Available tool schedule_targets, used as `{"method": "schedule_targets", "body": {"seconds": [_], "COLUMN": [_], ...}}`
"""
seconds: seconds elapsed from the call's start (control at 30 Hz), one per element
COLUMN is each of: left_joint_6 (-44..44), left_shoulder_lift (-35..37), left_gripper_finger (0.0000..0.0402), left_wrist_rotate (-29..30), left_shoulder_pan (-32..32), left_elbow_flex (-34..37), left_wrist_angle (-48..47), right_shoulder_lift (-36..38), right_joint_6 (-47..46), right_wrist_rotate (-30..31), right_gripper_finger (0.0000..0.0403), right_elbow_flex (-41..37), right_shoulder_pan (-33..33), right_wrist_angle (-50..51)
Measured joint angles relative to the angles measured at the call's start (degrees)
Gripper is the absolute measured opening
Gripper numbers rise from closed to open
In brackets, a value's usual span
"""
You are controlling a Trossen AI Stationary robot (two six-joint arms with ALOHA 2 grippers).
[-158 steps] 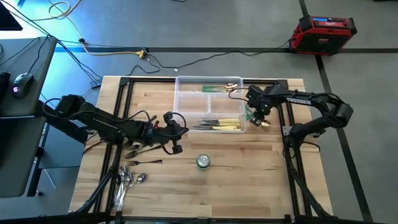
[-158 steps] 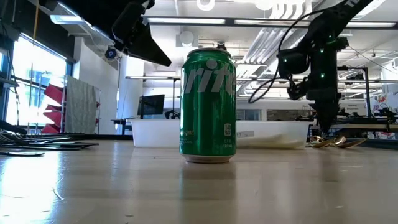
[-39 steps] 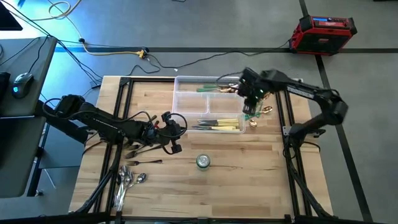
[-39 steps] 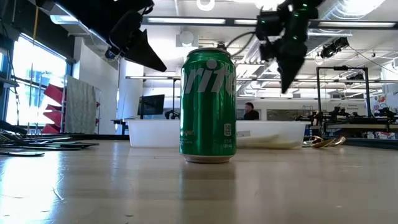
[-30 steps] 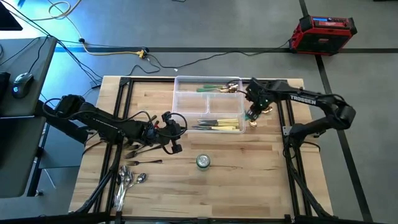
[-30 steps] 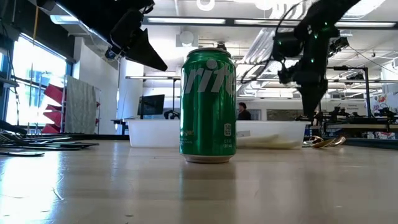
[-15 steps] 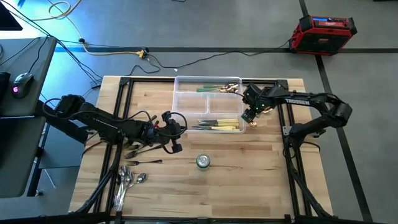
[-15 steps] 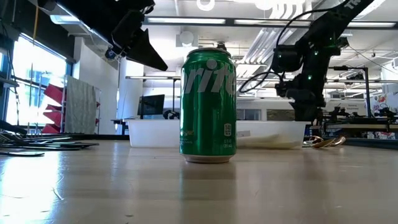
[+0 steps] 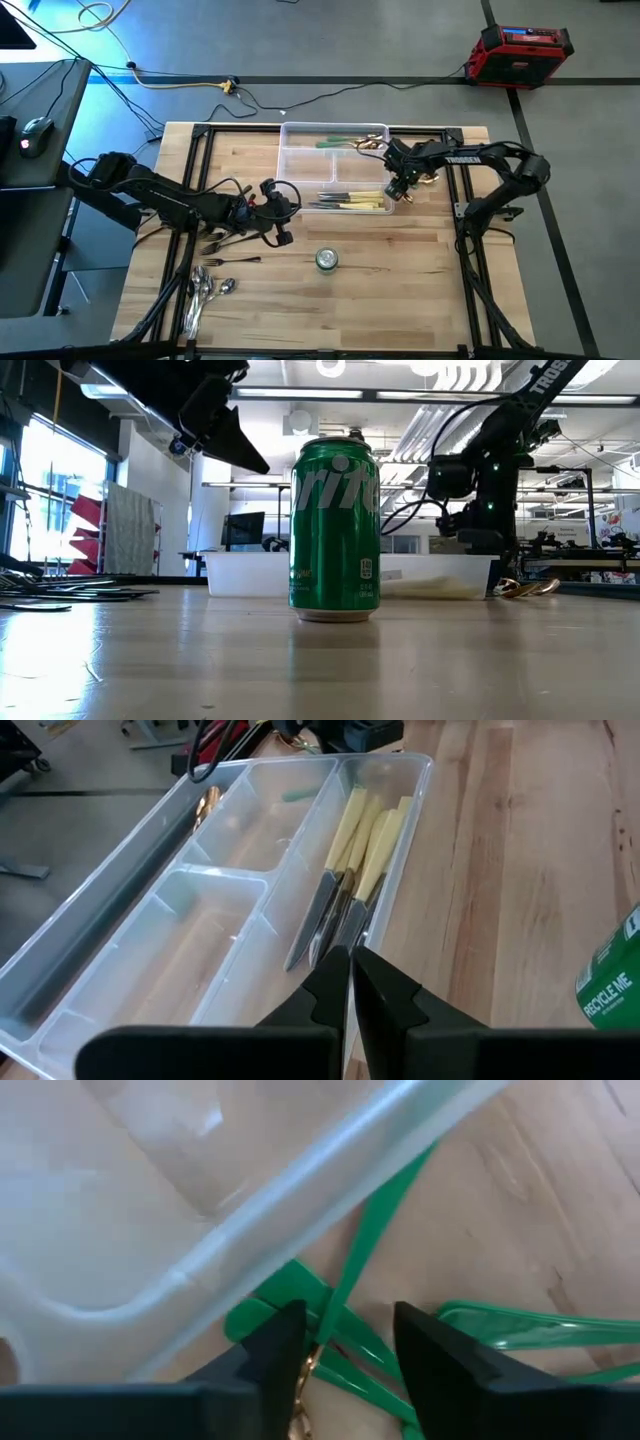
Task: Sort silverware
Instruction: Put the green spoon into the silverware tray
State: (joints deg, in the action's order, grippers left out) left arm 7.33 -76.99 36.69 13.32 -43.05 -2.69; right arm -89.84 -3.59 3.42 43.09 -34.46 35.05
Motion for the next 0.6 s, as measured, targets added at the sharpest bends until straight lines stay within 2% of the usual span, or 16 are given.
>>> {"method": "schedule_targets", "body": {"seconds": [0.2,0.6], "left_joint_6": [0.0,0.0], "left_shoulder_lift": [0.0,0.0], "left_gripper_finger": [0.0,0.0], "left_wrist_rotate": [0.0,0.0], "left_shoulder_pan": [0.0,-0.02], "left_elbow_flex": [0.0,0.0], "left_wrist_angle": [-0.12,-0.12], "right_shoulder_lift": [0.42,0.22], "right_joint_6": [0.26,-0.66], "right_wrist_rotate": [-0.67,3.48], "right_gripper_finger": [0.0013,0.0], "right_elbow_flex": [0.44,7.06], "right_shoulder_pan": [-0.1,-0.15], "right_wrist_angle": [2.37,14.53]}}
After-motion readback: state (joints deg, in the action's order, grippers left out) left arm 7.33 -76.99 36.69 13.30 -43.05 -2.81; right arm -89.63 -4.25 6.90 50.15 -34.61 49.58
